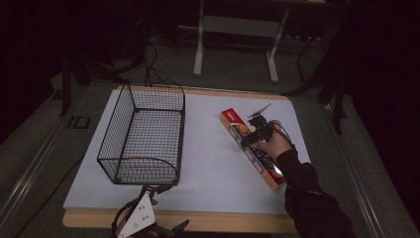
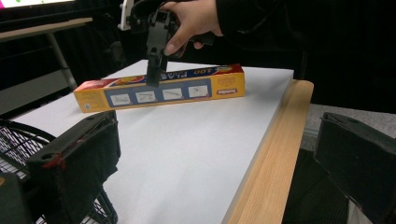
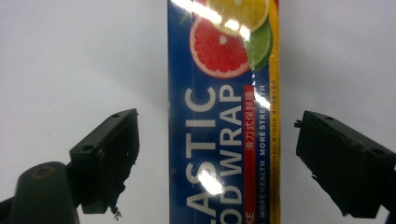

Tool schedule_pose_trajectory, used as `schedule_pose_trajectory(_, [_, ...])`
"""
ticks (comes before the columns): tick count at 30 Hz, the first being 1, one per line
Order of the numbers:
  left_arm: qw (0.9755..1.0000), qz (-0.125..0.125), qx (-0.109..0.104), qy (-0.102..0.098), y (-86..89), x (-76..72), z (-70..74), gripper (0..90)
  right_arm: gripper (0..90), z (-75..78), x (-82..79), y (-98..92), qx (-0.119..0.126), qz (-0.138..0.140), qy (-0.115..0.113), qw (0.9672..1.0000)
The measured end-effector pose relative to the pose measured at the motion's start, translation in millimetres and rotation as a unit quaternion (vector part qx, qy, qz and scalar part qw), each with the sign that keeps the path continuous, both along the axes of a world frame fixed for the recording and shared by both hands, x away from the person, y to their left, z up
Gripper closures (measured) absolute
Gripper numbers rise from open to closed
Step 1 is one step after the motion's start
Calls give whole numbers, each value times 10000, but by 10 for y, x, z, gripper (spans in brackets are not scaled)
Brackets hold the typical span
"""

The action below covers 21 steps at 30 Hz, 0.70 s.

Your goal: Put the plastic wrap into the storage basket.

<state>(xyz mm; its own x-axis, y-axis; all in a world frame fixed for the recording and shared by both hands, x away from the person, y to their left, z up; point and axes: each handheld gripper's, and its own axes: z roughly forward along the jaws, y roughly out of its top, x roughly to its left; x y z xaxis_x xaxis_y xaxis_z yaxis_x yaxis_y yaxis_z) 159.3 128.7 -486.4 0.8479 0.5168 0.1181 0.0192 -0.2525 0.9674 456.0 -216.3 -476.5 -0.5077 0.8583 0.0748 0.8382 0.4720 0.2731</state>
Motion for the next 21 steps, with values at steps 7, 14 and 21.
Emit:
schedule_pose_trajectory(7, [10000, 1, 24, 3, -1, -2, -3, 9, 208, -83, 99, 61, -171, 89, 235, 9995])
schedule_pose_trajectory(14, [10000, 1, 13, -1, 1, 0, -1, 9, 260, -152, 125, 155, -490, 161, 350, 9981])
schedule_pose_trajectory(21, [10000, 10, 27, 10, -1, 2, -4, 9, 358, -216, 170, 150, -694, 157, 491, 9963])
